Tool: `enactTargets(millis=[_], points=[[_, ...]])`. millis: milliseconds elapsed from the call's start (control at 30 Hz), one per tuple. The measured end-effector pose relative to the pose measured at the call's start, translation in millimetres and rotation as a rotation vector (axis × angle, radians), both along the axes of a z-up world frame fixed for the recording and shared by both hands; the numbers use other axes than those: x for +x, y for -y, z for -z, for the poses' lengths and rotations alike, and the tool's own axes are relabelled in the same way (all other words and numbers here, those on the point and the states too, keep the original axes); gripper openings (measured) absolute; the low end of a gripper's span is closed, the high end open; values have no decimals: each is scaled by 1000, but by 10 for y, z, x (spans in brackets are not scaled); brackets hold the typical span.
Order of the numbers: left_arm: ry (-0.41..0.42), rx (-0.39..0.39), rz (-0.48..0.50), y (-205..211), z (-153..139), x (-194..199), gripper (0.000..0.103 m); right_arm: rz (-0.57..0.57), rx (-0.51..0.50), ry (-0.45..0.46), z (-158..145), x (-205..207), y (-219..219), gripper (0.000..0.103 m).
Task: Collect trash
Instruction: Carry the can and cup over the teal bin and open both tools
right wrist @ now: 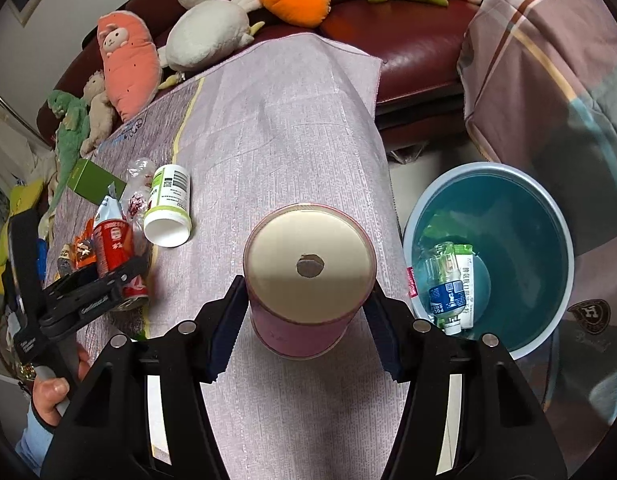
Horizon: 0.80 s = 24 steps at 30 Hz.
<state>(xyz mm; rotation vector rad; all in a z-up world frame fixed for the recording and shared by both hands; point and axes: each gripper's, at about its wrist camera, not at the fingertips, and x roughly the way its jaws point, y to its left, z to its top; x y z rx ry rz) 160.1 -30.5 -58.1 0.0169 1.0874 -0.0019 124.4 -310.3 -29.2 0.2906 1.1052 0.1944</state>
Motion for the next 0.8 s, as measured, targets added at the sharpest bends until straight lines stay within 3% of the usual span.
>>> enactTargets(millis=[200,433,800], points=[[32,-16,49,73,-248,-199,73,18,14,19,-41,-60,123,56],[71,-54,209,610,-515,-291,73,82,29,45,-86,-166,459,56],[20,-85,472,1785,-346,-206,73,307,17,103,-151,-407,1477,56]])
